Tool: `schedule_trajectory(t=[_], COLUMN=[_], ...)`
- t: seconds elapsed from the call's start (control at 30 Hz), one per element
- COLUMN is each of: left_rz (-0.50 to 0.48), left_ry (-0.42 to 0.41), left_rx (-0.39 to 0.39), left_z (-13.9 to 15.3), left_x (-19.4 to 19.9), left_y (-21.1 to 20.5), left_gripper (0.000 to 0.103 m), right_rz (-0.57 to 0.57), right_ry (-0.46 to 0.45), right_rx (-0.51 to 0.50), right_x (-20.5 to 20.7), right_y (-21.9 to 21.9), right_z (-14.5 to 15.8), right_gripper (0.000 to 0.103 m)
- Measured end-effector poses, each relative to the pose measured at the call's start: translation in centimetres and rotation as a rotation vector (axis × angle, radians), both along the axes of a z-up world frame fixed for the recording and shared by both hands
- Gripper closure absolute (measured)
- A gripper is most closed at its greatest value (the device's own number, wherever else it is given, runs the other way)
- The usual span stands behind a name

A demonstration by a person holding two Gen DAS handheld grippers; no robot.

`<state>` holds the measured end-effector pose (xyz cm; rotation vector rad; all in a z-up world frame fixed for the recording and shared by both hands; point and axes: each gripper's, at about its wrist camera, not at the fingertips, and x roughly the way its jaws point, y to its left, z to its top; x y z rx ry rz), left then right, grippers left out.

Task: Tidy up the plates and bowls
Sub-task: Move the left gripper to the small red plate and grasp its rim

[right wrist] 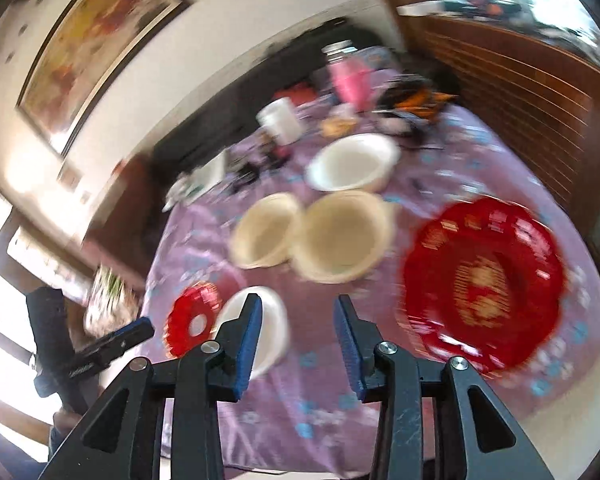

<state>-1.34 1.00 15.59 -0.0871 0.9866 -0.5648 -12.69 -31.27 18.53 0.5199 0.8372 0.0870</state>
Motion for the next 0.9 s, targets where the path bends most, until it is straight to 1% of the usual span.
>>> schedule_trajectory(t=[0.07,0.17,0.2,0.23,0.27,0.33,0.4,0.47,0.5,0.6,0.63,0.7,0.77,0.83,0.9], left_rz=[0.076,0.204,0.228,0.251,0.258,0.280,0.274,0.294,0.303,0.332,0.358,0.366,0.363,0.356,0.354], left_ry=[0.011,0.021,0.038,0.067,0.082,0.115,0.155,0.172,0.183,0.202,0.211,0.249,0.286,0.282,0.296], left_rx=[0.011,0.025,0.028,0.015,0.007,0.045,0.043,0.053,0.056,0.048,0.047,0.018,0.040,0.062,0.075], left_z=[0.0,-0.5,-0.8,-1.5,-2.0,-3.4,-4.4,-5.1,-5.6,-6.5,-6.9,-7.9,-9.0,-9.3,-9.8], left_x=[1.1,1.9,2.1,2.2,2.2,2.8,3.4,3.7,3.8,4.1,4.2,4.5,5.0,5.3,5.5], left_y=[2.7,6.3,7.0,7.9,8.6,9.4,10.0,10.2,10.4,11.0,11.3,11.8,11.9,11.8,11.9], left_gripper=[0.034,0.034,0.034,0.034,0.034,0.034,0.034,0.034,0.034,0.034,0.034,0.034,0.034,0.034,0.034], right_rz=[0.065,0.180,0.215,0.241,0.267,0.326,0.371,0.413,0.433,0.463,0.476,0.481,0.508,0.518,0.517], right_ry=[0.000,0.015,0.022,0.035,0.062,0.091,0.116,0.140,0.168,0.230,0.246,0.274,0.292,0.304,0.312], right_rx=[0.007,0.007,-0.006,-0.023,-0.037,-0.029,-0.035,-0.026,-0.020,0.003,0.008,0.013,0.009,0.002,-0.004], right_x=[1.6,4.5,5.3,6.1,7.2,8.6,10.2,11.8,12.8,14.9,15.4,16.6,17.8,18.8,19.2], right_y=[2.0,4.9,5.9,6.7,7.8,9.2,10.9,12.3,13.0,14.5,14.9,15.4,16.4,16.9,17.5], right_z=[0.5,1.1,1.1,1.0,0.9,0.4,-0.6,-2.0,-3.1,-5.7,-6.4,-7.5,-8.6,-9.6,-10.4], right_gripper=[0.055,0.053,0.052,0.052,0.052,0.052,0.052,0.052,0.052,0.052,0.052,0.052,0.051,0.051,0.051])
